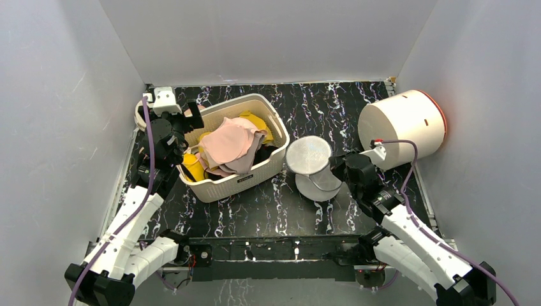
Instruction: Unzip the laundry bag and remove the bra
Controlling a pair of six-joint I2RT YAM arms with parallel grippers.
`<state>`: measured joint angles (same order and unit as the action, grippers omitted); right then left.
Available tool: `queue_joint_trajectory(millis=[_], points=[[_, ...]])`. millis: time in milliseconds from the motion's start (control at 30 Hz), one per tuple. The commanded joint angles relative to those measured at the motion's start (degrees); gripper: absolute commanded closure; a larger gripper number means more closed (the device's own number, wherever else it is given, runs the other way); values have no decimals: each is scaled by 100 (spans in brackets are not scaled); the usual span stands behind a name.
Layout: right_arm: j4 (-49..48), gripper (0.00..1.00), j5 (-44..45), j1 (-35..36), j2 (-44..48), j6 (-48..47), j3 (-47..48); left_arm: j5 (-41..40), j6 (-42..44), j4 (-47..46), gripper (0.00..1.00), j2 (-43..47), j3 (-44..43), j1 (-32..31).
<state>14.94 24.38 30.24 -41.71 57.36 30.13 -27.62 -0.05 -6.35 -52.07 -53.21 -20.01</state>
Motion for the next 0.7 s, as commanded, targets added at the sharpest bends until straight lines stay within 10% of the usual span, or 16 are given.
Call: queue_joint_trajectory(millis=[0, 667], points=[[784, 100, 260, -18, -39, 132, 126, 21, -45, -118, 2, 13, 5, -21], [73, 97, 366, -33, -1078, 76, -661, 19, -87, -101, 2, -4, 10, -19]])
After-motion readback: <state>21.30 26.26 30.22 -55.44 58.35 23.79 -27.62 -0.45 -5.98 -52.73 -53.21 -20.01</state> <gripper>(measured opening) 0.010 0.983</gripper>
